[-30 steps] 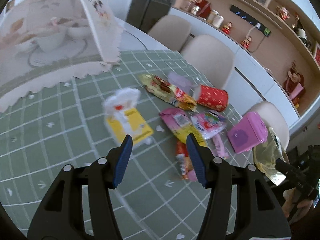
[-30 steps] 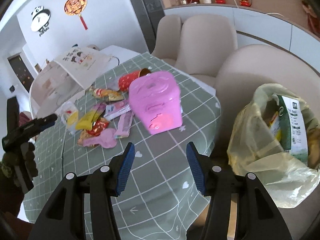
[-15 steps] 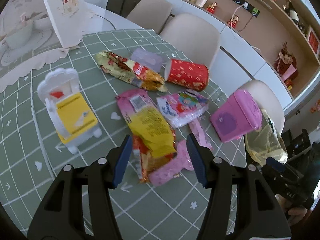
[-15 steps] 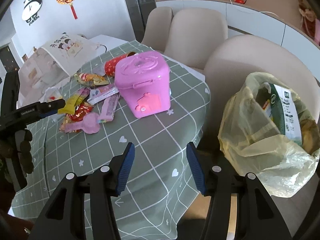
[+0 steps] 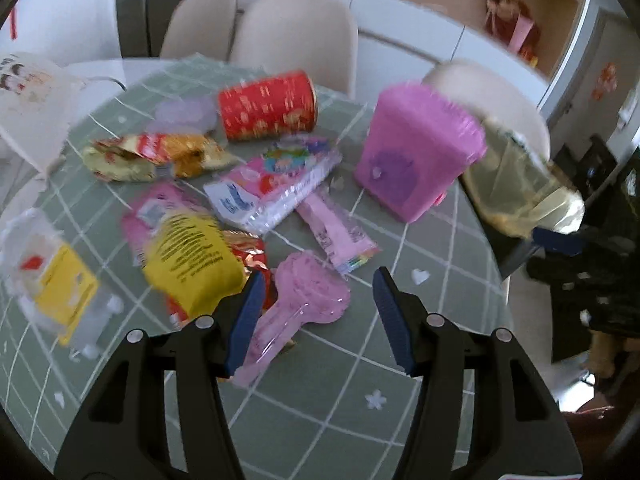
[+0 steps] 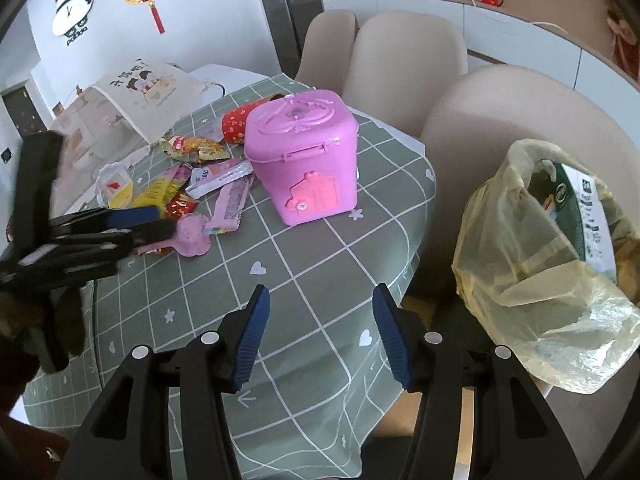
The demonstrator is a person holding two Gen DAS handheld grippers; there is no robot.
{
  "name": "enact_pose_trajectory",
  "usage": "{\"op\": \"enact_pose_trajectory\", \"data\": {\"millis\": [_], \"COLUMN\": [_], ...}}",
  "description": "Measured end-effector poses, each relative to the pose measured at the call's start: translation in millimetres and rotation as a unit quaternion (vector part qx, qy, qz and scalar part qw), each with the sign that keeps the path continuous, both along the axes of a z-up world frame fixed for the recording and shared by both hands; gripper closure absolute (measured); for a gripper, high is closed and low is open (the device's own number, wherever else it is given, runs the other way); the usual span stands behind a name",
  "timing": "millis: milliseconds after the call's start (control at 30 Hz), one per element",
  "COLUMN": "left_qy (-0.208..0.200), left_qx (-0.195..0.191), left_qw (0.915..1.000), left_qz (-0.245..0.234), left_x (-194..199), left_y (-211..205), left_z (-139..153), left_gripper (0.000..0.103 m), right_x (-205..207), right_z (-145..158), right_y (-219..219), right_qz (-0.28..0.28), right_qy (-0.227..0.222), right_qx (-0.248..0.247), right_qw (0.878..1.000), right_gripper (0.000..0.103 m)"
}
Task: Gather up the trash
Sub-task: 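Grasp the pink-and-yellow snack wrapper on the table with the left gripper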
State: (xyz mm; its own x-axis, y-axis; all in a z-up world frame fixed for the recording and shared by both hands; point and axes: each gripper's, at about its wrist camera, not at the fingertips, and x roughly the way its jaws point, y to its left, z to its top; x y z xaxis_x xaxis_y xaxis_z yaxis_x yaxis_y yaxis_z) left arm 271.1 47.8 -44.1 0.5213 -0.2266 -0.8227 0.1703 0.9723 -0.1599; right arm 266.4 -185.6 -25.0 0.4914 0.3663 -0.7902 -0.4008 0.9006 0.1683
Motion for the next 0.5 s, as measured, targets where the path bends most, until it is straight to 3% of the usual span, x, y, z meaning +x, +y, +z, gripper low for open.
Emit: {"op": "enact_pose_trajectory", "data": {"millis": [133,200,367,500], "left_qy": [0.026,0.033,0.038,0.024], "left_qx": [0.007,0.012,-0.018,-0.060], "left_qw": [0.9996,0.9994,0.9989,0.9963], "left_qz": [-0.003,0.001,0.023,0.057], "left_x": [3,0,-17,-43], "left_y": [-2,-3,7,27], "left_z": [-14,-17,-13,3], "left_gripper": [0.050,0.057,0.078,0.084], "right_x": [-1,0,6,11], "right_z": [2,1,7,13], "right_y": [-8,-9,9,36], "right_qz": [-0.015,-0.020,-0.003,0.026], "right_qy": [0.001,0.010,0.013,0.003], "right_qx": [0.007,0.011,0.005,-0.002], "right_qw": [1.000,1.000,1.000,1.000], "right_gripper": [0.052,0.052,0.052,0.052]}}
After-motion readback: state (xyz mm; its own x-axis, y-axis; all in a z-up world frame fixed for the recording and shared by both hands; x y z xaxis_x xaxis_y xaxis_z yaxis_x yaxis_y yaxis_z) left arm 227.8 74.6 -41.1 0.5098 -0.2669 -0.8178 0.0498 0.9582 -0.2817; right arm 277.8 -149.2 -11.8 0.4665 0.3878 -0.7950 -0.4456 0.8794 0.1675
